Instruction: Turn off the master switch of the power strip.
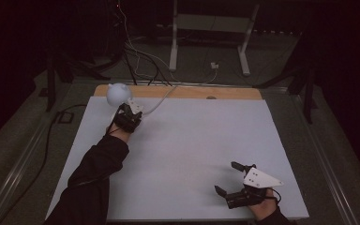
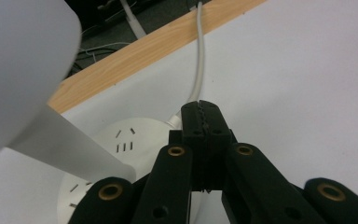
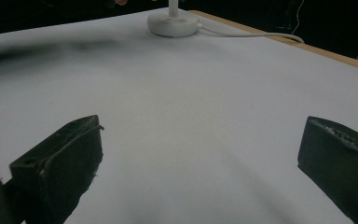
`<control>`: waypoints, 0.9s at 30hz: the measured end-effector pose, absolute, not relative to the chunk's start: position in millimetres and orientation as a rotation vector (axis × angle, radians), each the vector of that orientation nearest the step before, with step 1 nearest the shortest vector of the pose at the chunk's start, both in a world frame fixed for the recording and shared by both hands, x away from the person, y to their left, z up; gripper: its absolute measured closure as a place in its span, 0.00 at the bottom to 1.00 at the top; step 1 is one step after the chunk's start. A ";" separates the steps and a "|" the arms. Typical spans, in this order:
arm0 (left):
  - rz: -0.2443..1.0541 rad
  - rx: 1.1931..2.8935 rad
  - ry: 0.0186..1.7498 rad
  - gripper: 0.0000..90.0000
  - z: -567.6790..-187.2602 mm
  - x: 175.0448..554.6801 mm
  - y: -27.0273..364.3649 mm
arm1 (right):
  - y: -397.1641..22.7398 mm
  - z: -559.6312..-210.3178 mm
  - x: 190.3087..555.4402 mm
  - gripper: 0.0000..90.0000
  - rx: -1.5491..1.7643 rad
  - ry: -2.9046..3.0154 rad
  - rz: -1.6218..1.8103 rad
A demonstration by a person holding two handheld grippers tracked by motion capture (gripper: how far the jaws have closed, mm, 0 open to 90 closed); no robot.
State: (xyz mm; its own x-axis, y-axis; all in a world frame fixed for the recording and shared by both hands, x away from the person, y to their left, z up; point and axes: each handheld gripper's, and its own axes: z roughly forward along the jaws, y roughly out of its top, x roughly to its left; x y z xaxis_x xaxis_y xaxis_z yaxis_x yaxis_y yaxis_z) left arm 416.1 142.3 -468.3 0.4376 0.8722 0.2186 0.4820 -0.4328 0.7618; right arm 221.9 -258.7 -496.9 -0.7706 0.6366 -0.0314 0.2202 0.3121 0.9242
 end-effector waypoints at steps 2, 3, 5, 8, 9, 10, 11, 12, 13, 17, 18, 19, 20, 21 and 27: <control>0.794 2.060 1.141 1.00 -465.9 415.4 143.6 | -258.7 -496.9 222.0 0.00 0.763 2.193 1.450; 0.785 2.053 1.144 1.00 -464.9 414.7 143.9 | -258.8 -496.8 222.0 0.00 0.764 2.193 1.450; 0.776 2.045 1.147 1.00 -462.3 412.9 144.2 | -258.8 -496.8 222.0 0.00 0.764 2.192 1.451; 0.777 2.026 1.156 0.93 -458.8 410.4 144.0 | -259.1 -496.5 222.0 0.00 0.764 2.189 1.453; 0.760 2.020 1.156 0.93 -457.4 409.4 144.0 | -259.1 -496.5 222.0 0.00 0.764 2.189 1.453; 0.749 2.009 1.157 0.91 -456.3 408.3 143.5 | -259.2 -496.4 222.1 0.00 0.764 2.188 1.452; 0.748 2.000 1.160 0.87 -455.0 407.0 142.8 | -259.3 -496.3 222.1 0.00 0.764 2.187 1.452; 0.722 1.995 1.162 0.81 -453.6 406.0 142.6 | -259.4 -496.2 222.1 0.00 0.765 2.186 1.453; 0.695 1.990 1.161 0.76 -452.5 405.0 142.5 | -259.5 -496.2 222.2 0.00 0.766 2.186 1.451; 0.658 2.002 1.165 0.64 -451.1 402.4 141.1 | -259.5 -496.3 222.3 0.00 0.766 2.185 1.452; 0.645 2.004 1.164 0.59 -450.9 401.8 140.6 | -259.5 -496.2 222.2 0.00 0.767 2.185 1.452; 0.638 2.017 1.160 0.49 -450.7 400.9 139.6 | -259.7 -496.0 222.2 0.00 0.767 2.185 1.453; 0.630 2.027 1.155 0.44 -450.6 400.0 138.6 | -259.8 -495.9 222.2 0.00 0.767 2.184 1.453; 0.618 2.027 1.153 0.44 -450.2 398.8 137.6 | -259.8 -495.9 222.2 0.00 0.767 2.184 1.453; 0.476 2.056 1.122 0.02 -446.2 392.1 133.3 | -260.1 -495.7 222.3 0.00 0.766 2.183 1.454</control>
